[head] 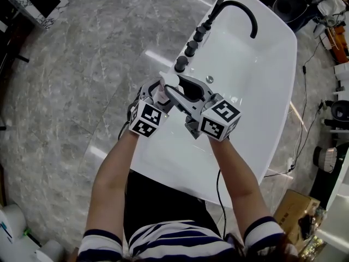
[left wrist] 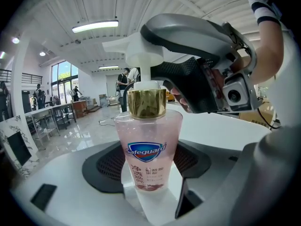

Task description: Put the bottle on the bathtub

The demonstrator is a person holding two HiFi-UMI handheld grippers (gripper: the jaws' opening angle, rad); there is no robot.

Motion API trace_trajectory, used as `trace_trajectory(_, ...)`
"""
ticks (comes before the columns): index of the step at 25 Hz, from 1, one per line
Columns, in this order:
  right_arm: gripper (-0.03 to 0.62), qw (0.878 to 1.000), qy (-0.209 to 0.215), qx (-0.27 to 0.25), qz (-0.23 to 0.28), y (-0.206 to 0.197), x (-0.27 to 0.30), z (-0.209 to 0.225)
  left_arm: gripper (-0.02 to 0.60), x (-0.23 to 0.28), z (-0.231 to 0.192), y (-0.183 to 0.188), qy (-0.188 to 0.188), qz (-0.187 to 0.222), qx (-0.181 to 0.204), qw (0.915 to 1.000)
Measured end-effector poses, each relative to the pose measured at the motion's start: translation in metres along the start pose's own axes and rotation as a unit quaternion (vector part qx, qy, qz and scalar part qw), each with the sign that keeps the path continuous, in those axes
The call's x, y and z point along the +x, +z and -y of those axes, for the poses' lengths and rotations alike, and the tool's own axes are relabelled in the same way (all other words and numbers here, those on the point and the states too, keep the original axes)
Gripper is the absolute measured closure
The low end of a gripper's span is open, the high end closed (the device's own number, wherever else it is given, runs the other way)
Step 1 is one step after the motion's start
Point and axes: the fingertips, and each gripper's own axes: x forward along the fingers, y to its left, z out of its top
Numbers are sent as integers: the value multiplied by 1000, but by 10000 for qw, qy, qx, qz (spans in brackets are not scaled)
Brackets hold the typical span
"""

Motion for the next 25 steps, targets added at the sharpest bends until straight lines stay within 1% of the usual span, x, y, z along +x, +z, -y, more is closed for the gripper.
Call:
trace_trajectory(8,407,9999,-65,36,76,3,0,4,260,2,0,3,-140,97,75,9998)
trace_trajectory(14,405,9998,-108,100,95,4,3,7,261,4,-2,2,-207,168,24,9996)
trace_trajectory(25,405,9997,-186,137,66,6,8,10,259,4,-4,2,-281,114,-42,9995)
